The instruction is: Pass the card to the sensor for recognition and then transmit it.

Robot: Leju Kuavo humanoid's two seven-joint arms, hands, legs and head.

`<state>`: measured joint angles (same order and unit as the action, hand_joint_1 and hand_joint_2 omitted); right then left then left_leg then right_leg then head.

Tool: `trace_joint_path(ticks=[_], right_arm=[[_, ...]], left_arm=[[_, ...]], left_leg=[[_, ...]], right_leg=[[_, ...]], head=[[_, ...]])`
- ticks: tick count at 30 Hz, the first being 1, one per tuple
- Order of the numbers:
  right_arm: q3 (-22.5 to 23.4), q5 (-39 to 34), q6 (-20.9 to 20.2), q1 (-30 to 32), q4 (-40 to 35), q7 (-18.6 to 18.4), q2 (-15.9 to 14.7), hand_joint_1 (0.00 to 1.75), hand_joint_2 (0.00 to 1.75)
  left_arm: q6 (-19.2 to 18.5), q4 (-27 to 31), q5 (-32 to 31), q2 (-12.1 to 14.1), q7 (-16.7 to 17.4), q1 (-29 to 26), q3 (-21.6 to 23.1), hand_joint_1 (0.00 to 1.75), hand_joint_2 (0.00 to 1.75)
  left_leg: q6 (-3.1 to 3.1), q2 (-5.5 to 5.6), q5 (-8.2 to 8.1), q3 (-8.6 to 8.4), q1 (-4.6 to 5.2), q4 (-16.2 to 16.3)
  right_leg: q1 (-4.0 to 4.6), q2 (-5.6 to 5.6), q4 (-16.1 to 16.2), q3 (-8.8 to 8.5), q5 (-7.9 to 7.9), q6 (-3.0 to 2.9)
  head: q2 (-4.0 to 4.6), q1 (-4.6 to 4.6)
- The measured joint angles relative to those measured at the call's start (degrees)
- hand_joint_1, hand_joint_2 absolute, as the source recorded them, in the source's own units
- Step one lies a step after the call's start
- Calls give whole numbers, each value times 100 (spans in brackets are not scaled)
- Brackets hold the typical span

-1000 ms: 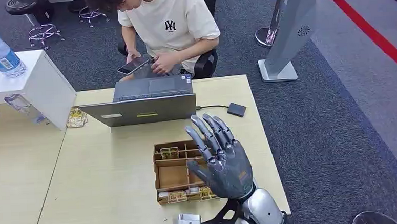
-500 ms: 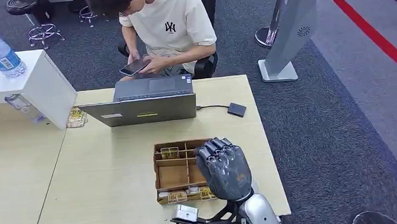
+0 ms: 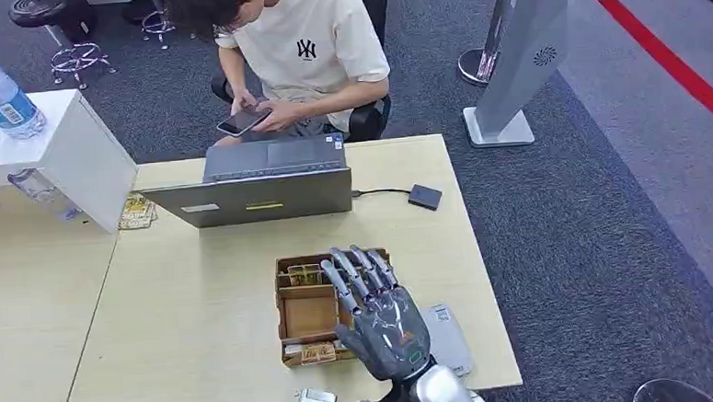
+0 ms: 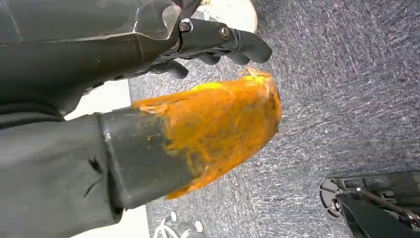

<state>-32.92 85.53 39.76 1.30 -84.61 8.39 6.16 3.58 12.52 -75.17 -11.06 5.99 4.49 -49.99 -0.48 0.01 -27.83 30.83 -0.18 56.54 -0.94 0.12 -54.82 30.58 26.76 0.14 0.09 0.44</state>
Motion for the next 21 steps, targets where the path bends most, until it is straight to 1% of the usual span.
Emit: trace_joint_path(ticks=[2,4,5,7,10,12,13,15,16,17,21], right_arm=[[-82,0,0,-16,73,-38,-58,54,175],[-150,0,0,-47,144,-77,-94,72,175],[-173,0,0,-60,170,-96,-107,75,175],[-199,-2,2,-71,205,-105,-124,75,175],[-236,-20,2,-104,253,-120,-135,58,175],[-247,-39,2,-133,280,-127,-135,51,175],[-262,-46,2,-150,290,-142,-138,52,175],[-273,-50,2,-178,310,-159,-138,51,175],[-273,-50,2,-190,317,-168,-138,54,175],[-273,-50,2,-200,321,-173,-138,49,175],[-271,-61,2,-243,321,-179,-138,49,175]], left_arm=[[0,0,-4,0,0,-1,0,0,0],[0,0,-7,2,0,-1,0,0,0],[0,0,-9,2,0,1,0,0,0],[0,0,-11,2,0,0,0,0,0],[0,0,-24,2,0,0,0,0,0],[0,0,-26,2,0,-1,0,0,0],[-2,0,-28,2,0,-1,0,0,0],[-2,0,-42,4,0,0,0,0,0],[-4,0,-41,4,0,-1,0,0,0],[-7,0,-44,4,0,-1,0,0,0],[-13,0,-46,4,0,-1,0,0,0]], left_leg=[[0,1,0,1,0,0],[0,1,0,1,0,0],[0,1,0,1,0,0],[0,1,0,1,0,0],[0,1,0,1,0,0],[0,1,0,1,0,0],[0,1,0,0,0,0],[0,1,0,0,0,0],[0,1,0,0,0,0],[0,1,0,0,0,0],[0,1,0,0,0,0]], right_leg=[[0,-1,0,0,0,0],[0,0,0,0,0,0],[0,-1,0,0,0,0],[0,-1,0,0,0,0],[0,-1,0,0,0,0],[0,-1,-1,0,0,0],[0,0,-1,0,0,0],[0,-1,-1,0,0,0],[0,-1,-1,0,0,0],[0,-1,-1,0,0,0],[0,0,-1,0,0,0]], head=[[0,2],[0,2],[0,2],[0,2],[0,2],[0,0],[0,2],[0,2],[0,0],[0,2],[0,0]])
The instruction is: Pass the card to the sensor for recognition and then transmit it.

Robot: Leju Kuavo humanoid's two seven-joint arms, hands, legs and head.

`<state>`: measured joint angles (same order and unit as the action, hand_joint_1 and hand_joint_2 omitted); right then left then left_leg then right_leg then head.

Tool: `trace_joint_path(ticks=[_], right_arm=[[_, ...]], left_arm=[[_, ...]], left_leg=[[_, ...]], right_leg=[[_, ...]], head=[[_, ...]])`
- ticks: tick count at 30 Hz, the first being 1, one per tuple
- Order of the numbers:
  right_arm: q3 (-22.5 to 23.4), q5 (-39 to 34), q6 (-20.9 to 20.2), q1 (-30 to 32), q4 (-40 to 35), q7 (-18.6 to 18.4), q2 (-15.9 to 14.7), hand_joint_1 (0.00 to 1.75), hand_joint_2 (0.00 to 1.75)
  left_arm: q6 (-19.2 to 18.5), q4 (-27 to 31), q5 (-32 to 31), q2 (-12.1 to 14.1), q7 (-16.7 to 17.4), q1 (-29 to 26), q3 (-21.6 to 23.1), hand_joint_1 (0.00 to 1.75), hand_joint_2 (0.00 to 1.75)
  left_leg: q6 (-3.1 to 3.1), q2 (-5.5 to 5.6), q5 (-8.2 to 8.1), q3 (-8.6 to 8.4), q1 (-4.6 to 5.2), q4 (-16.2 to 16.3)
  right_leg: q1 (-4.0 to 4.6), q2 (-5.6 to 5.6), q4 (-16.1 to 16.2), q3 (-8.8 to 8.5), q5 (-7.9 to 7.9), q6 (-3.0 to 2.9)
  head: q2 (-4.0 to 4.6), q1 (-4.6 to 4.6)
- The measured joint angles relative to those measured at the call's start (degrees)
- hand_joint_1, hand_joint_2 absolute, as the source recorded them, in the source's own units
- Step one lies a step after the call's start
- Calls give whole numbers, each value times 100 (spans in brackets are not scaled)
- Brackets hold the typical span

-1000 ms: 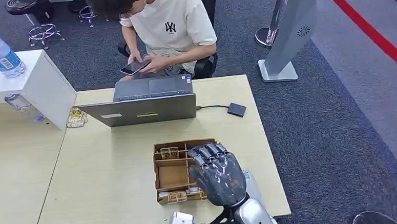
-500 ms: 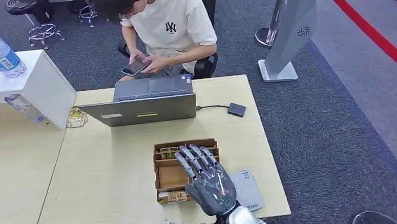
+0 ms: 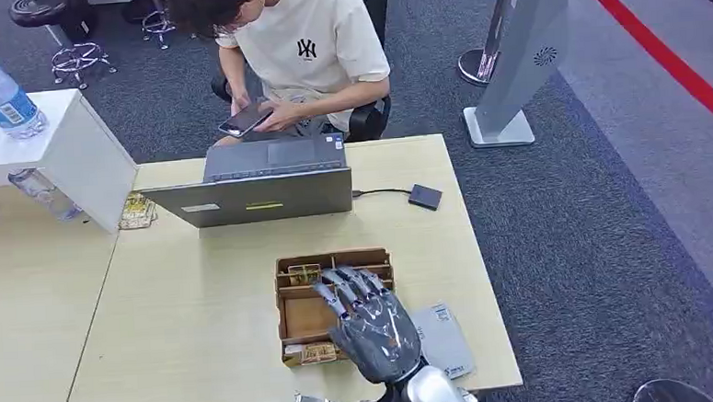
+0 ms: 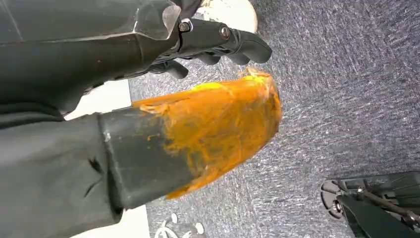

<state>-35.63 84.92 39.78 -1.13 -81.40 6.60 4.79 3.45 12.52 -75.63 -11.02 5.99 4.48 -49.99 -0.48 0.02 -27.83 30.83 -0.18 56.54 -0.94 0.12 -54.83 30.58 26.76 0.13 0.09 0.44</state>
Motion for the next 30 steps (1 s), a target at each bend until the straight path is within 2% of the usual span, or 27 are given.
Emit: trace_joint_path(ticks=[1,2,4,6,9,15,16,18,23,30], right_arm=[[0,0,0,-7,2,0,0,51,175],[0,0,0,-16,2,-2,0,61,175],[0,0,0,-37,9,-22,0,61,175],[0,0,0,-59,35,-44,0,75,175],[7,-9,0,-85,76,-52,0,79,175],[88,-7,0,-107,153,-114,0,66,175],[114,-7,0,-112,166,-118,0,66,175],[155,-11,0,-119,192,-118,0,77,175],[304,-107,0,-120,271,-96,0,68,175],[566,-131,0,-125,389,-94,0,77,175]], left_arm=[[0,0,0,0,0,0,0,0,0],[0,0,0,0,0,0,0,0,0],[-2,0,-13,0,0,0,0,0,0],[-7,0,-17,0,-2,0,0,0,0],[-28,0,-48,0,-2,0,0,0,0],[-33,0,-57,0,-9,0,0,0,0],[-33,0,-57,0,-11,0,0,0,0],[-33,0,-57,0,-15,0,0,0,0],[-33,0,-66,0,-17,0,0,0,0],[-33,0,-77,0,-31,-1,0,0,0]], left_leg=[[0,0,0,0,0,0],[0,0,0,0,0,0],[0,0,0,0,0,0],[0,0,0,0,0,0],[0,0,0,0,0,0],[0,0,0,0,0,0],[0,0,0,0,0,0],[0,0,0,0,0,0],[0,0,0,0,0,0],[0,0,0,0,0,0]], right_leg=[[0,0,0,0,0,0],[0,0,0,0,0,0],[0,0,0,0,0,0],[0,0,0,0,0,0],[0,0,0,0,0,0],[0,0,0,0,0,0],[0,0,0,0,0,0],[0,0,0,0,0,0],[0,0,0,0,0,0],[0,0,0,0,0,0]], head=[[0,2],[0,2],[0,2],[0,2],[0,2],[0,2],[0,2],[0,2],[0,2],[0,2]])
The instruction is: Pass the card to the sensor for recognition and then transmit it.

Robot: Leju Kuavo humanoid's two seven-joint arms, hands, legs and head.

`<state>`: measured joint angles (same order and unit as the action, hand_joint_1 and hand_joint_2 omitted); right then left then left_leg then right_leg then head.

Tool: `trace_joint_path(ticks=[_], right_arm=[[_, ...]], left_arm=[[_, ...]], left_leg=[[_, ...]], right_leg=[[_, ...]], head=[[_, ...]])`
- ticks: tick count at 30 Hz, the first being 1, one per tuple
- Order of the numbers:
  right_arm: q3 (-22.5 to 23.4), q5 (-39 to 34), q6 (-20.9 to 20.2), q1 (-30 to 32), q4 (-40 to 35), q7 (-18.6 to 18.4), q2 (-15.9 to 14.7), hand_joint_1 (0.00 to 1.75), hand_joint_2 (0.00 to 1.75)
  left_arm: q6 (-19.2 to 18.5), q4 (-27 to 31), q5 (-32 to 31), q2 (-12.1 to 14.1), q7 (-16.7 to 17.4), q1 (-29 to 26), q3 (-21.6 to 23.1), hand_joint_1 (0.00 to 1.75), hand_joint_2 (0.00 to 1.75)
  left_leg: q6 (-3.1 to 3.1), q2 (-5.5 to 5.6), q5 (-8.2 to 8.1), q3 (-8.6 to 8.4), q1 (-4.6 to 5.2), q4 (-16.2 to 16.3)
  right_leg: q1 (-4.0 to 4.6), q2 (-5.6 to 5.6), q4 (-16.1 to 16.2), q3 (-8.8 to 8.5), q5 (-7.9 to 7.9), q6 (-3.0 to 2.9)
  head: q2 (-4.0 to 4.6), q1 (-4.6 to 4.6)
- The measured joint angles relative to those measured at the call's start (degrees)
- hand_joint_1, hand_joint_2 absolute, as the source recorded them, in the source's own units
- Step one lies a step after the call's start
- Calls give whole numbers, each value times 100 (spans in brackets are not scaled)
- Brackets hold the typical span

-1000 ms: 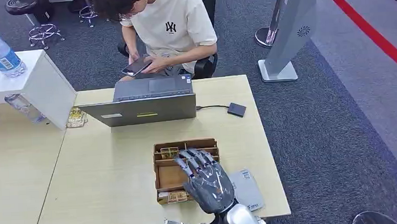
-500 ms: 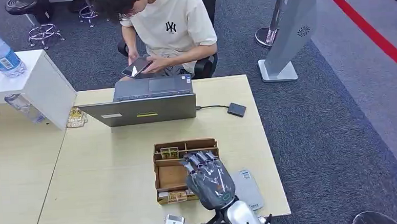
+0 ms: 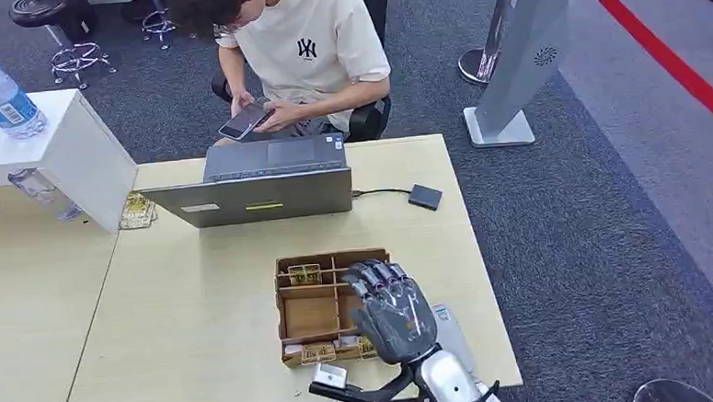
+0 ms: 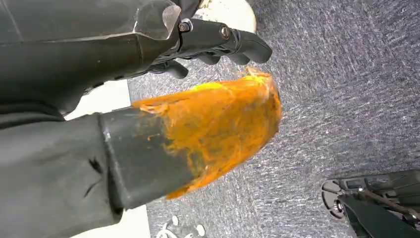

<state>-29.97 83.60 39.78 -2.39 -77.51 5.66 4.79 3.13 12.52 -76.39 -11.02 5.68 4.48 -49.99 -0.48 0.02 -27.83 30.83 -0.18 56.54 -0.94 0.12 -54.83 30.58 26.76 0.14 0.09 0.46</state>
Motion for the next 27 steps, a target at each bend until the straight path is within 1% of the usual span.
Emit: trace_joint_path(ticks=[1,2,5,8,10,11,13,17,18,23,24,27], right_arm=[[33,0,0,-2,16,0,0,77,175],[72,0,0,-6,33,0,0,72,175],[169,0,0,-17,77,24,2,80,175],[252,-4,0,-28,107,61,4,82,175],[289,-18,0,-34,125,87,7,79,175],[302,-28,0,-35,133,100,7,84,175],[306,-53,0,-41,142,118,9,87,175],[309,-70,0,-74,199,179,52,84,175],[309,-92,0,-84,217,195,68,87,175],[300,-206,0,-158,317,289,155,84,175],[291,-232,0,-169,337,299,177,80,175],[263,-273,0,-203,394,313,218,84,175]], left_arm=[[0,0,-4,0,-4,0,-2,0,0],[0,0,-6,0,-4,0,-2,0,0],[0,0,-15,0,-4,-1,-2,0,0],[0,0,-22,0,-7,0,-2,0,0],[0,0,-22,0,-9,-1,-4,0,0],[0,0,-24,0,-13,0,-4,0,0],[-2,0,-33,0,-15,-1,-4,0,0],[-2,0,-63,0,-15,0,-4,0,0],[-2,0,-74,0,-15,0,-4,0,0],[-2,0,-87,0,-15,0,-4,0,0],[-2,0,-90,0,-15,1,-4,0,0],[-4,0,-92,0,-15,0,-4,0,0]], left_leg=[[0,0,0,0,0,0],[0,0,0,0,0,0],[0,0,0,0,0,0],[0,0,0,0,0,0],[0,0,0,0,0,0],[0,0,0,0,0,0],[0,0,0,0,0,0],[0,0,0,0,0,0],[0,0,0,0,0,0],[0,0,0,-1,0,0],[0,0,0,-1,0,0],[0,0,0,-1,0,0]], right_leg=[[0,0,0,0,0,0],[0,0,0,0,0,0],[0,0,0,0,0,0],[0,0,0,0,0,0],[0,0,0,0,0,0],[0,0,0,0,0,0],[0,0,-1,0,0,0],[0,0,-2,0,0,0],[0,0,-2,0,0,0],[0,0,-4,0,0,0],[0,0,-4,0,0,0],[0,0,-5,0,0,0]], head=[[0,0],[0,-2],[0,0],[0,0],[0,0],[0,-2],[0,0],[0,0],[0,-2],[0,0],[0,0],[0,-2]])
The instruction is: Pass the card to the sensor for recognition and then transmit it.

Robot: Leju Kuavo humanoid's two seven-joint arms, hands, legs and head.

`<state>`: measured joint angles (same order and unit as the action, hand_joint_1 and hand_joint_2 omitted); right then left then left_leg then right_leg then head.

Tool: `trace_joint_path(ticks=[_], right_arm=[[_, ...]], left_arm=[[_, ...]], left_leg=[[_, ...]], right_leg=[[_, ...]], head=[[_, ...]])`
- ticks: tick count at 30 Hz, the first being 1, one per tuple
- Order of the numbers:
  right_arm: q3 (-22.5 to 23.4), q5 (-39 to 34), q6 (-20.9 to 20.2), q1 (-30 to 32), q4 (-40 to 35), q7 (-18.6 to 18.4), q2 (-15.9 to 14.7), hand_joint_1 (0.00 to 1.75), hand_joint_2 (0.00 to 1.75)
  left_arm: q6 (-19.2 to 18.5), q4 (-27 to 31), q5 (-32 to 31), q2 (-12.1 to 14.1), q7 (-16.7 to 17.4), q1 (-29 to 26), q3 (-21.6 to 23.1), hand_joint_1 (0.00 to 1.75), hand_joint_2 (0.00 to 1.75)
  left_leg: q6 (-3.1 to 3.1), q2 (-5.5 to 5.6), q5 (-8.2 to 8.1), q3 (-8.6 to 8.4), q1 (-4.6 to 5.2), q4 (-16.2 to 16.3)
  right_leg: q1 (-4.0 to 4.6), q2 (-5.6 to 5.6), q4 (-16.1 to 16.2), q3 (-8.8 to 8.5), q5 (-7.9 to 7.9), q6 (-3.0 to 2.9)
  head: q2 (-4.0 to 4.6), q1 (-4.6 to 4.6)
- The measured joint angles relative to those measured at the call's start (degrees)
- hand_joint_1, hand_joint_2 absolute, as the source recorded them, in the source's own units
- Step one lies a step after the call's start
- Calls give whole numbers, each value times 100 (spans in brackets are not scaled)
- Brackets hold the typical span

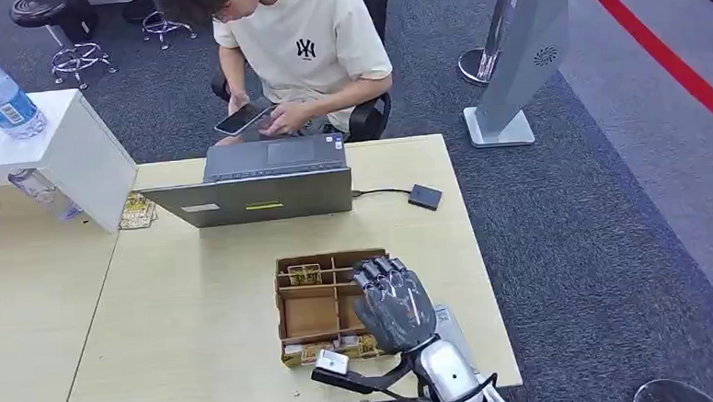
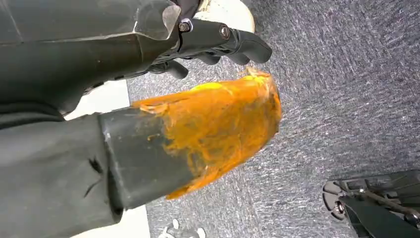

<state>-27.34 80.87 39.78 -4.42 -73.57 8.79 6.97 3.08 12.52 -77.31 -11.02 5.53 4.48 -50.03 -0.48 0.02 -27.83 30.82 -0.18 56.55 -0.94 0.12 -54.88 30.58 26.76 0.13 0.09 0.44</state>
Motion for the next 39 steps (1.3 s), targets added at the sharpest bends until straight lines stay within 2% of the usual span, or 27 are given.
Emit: trace_joint_path(ticks=[4,21,22,23,24,25,26,28,39], right_arm=[[-17,-57,0,-62,85,-11,29,91,175],[31,122,0,-211,385,-271,39,87,175],[39,122,2,-215,402,-284,39,96,175],[48,129,2,-217,422,-300,39,96,175],[57,140,2,-219,439,-315,37,112,175],[63,140,2,-219,457,-315,37,140,175],[72,138,2,-219,474,-317,37,157,175],[85,142,2,-221,505,-334,35,175,175],[131,107,17,-269,627,-337,35,175,175]], left_arm=[[-7,0,-7,0,-2,0,0,0,0],[-33,0,-9,0,-4,0,0,0,0],[-35,0,-9,0,-4,0,-2,0,0],[-41,0,-7,0,-4,-1,-2,0,0],[-48,0,-9,2,-4,0,-4,0,0],[-48,0,-9,2,-4,0,-4,0,0],[-50,0,-9,0,-4,0,-4,0,0],[-50,0,-9,2,-4,-1,-7,0,0],[-50,0,-15,2,11,0,-44,0,0]], left_leg=[[0,0,0,0,0,0],[0,0,0,-1,0,0],[0,0,0,-1,0,0],[0,0,0,-1,0,0],[0,0,0,-1,0,0],[0,0,0,-1,0,0],[0,0,0,-1,0,0],[0,0,0,-1,0,0],[0,0,0,-3,0,0]], right_leg=[[0,0,0,0,0,0],[0,0,0,0,0,0],[0,0,0,0,0,0],[0,0,0,0,0,0],[0,0,0,1,0,0],[0,0,0,0,0,0],[0,0,0,0,0,0],[0,0,0,0,0,0],[0,1,0,-1,0,0]], head=[[0,2],[0,2],[0,0],[0,0],[0,2],[0,0],[0,2],[0,0],[0,2]])
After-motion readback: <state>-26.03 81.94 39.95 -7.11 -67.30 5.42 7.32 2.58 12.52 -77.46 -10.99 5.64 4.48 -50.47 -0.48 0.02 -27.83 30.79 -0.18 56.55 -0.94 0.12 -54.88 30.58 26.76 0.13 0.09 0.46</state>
